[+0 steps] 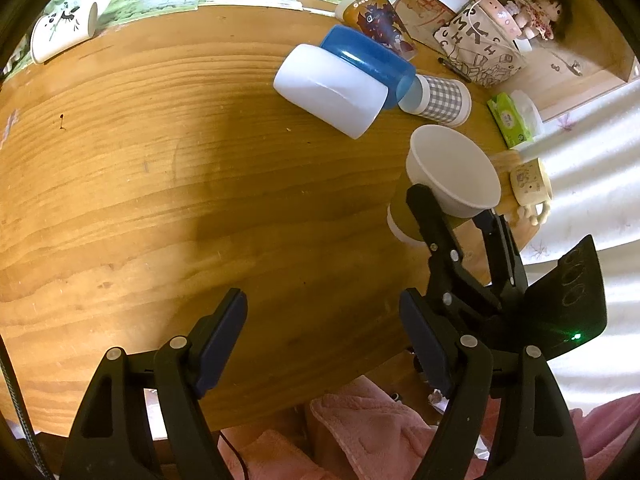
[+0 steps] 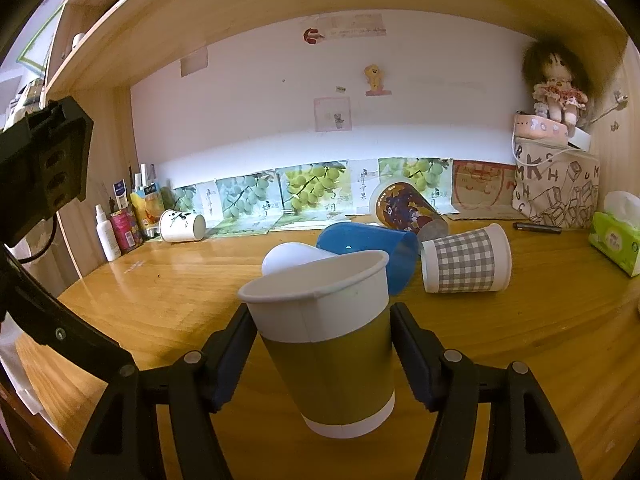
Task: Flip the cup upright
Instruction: 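Carry the upright cup with the right gripper and lower it toward the desk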
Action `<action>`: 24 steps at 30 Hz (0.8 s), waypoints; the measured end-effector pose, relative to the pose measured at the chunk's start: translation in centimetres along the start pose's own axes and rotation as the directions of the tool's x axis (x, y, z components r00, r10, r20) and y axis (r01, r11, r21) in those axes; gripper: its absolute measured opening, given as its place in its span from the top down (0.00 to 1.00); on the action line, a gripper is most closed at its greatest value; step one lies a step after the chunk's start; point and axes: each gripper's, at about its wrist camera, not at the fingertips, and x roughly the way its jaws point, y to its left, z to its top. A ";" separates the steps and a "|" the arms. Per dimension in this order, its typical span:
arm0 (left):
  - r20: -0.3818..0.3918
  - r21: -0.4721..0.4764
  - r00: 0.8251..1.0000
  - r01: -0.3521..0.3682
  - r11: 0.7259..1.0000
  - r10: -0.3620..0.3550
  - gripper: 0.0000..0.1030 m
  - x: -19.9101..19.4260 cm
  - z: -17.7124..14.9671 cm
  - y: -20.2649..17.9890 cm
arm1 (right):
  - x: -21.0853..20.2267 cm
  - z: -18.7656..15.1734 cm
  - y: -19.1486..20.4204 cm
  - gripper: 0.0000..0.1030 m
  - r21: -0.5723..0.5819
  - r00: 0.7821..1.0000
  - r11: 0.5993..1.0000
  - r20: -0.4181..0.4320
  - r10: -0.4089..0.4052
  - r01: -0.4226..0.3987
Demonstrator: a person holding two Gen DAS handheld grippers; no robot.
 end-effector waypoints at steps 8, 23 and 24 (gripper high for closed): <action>-0.003 -0.001 1.000 -0.008 1.000 0.008 0.21 0.3 -0.5 -0.3 | 0.1 -0.8 0.2 0.33 -0.028 1.000 1.000 -0.008 0.006 -0.006; -0.006 0.015 1.000 -0.005 1.000 0.006 0.21 0.7 -1.3 -1.6 | -0.7 -1.5 -0.2 0.32 -0.034 1.000 0.999 -0.019 0.013 -0.013; -0.006 0.016 1.000 -0.004 1.000 0.004 0.21 0.7 -1.3 -1.7 | -0.7 -1.6 -0.2 0.32 -0.033 1.000 0.999 -0.024 0.013 -0.013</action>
